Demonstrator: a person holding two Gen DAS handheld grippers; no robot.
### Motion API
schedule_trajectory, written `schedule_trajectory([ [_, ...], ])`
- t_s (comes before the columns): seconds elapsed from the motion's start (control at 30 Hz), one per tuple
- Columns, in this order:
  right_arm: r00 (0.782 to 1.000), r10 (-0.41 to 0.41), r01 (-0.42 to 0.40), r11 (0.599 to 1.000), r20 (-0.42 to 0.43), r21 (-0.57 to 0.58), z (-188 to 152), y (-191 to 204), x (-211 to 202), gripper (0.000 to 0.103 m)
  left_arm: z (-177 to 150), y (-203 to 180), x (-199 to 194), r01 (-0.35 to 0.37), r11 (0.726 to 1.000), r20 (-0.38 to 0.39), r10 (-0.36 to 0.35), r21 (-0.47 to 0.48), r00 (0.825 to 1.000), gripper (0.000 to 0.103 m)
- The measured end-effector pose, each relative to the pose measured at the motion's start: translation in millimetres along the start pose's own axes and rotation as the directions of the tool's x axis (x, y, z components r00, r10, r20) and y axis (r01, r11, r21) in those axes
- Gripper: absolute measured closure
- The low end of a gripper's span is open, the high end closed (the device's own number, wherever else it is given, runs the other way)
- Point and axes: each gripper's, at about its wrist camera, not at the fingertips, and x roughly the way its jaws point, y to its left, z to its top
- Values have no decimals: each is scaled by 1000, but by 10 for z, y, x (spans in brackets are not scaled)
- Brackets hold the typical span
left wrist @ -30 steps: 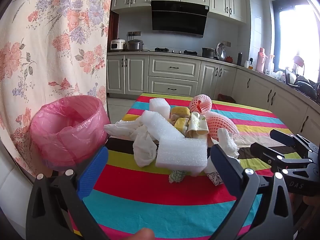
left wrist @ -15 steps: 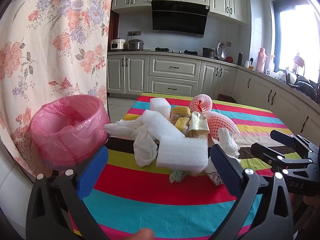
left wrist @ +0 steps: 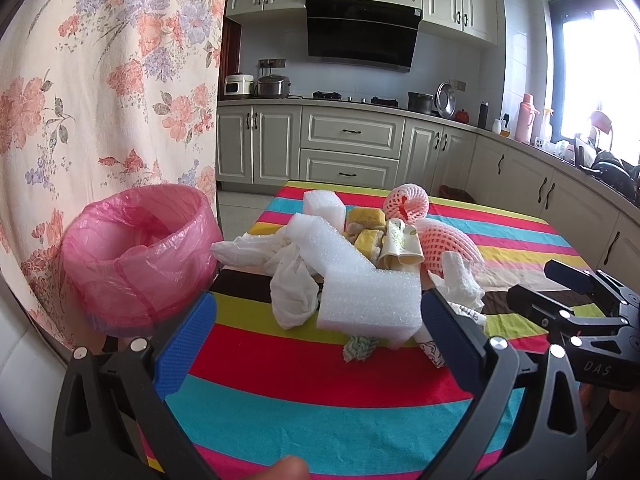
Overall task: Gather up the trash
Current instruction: 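Move both tools toward the trash pile on the striped tablecloth, then grasp the crumpled white paper bag with the right tool while the left tool grasps a white foam sheet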
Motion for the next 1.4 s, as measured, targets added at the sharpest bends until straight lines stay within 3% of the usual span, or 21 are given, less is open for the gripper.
schedule_trajectory([
  [0.4, 992, 7, -6, 1000, -122, 10, -74, 39, 260, 19, -117, 137, 201, 12, 1000, -63, -12, 3, 998, 4],
  [0.87, 947, -3, -7, 1000, -321, -28, -103, 203, 768, 19, -125, 200, 415, 53, 999, -97, -53, 3, 994, 4],
  [0.93, 943, -2, -9, 1000, -334, -30, -124, 214, 814, 29, -123, 207, 453, 66, 998, -104, -66, -3, 992, 4],
  [1.07, 940, 6, -21, 999, -342, -41, -121, 228, 850, 33, -118, 177, 512, 81, 997, -111, -80, 0, 991, 4],
  [1.13, 943, 16, -29, 999, -333, -33, -100, 222, 826, 45, -117, 150, 542, 89, 996, -114, -88, 3, 990, 4],
  [1.4, 946, 37, -47, 999, -323, -24, -105, 175, 768, 47, -111, 34, 642, 124, 992, -137, -121, 10, 983, 4],
])
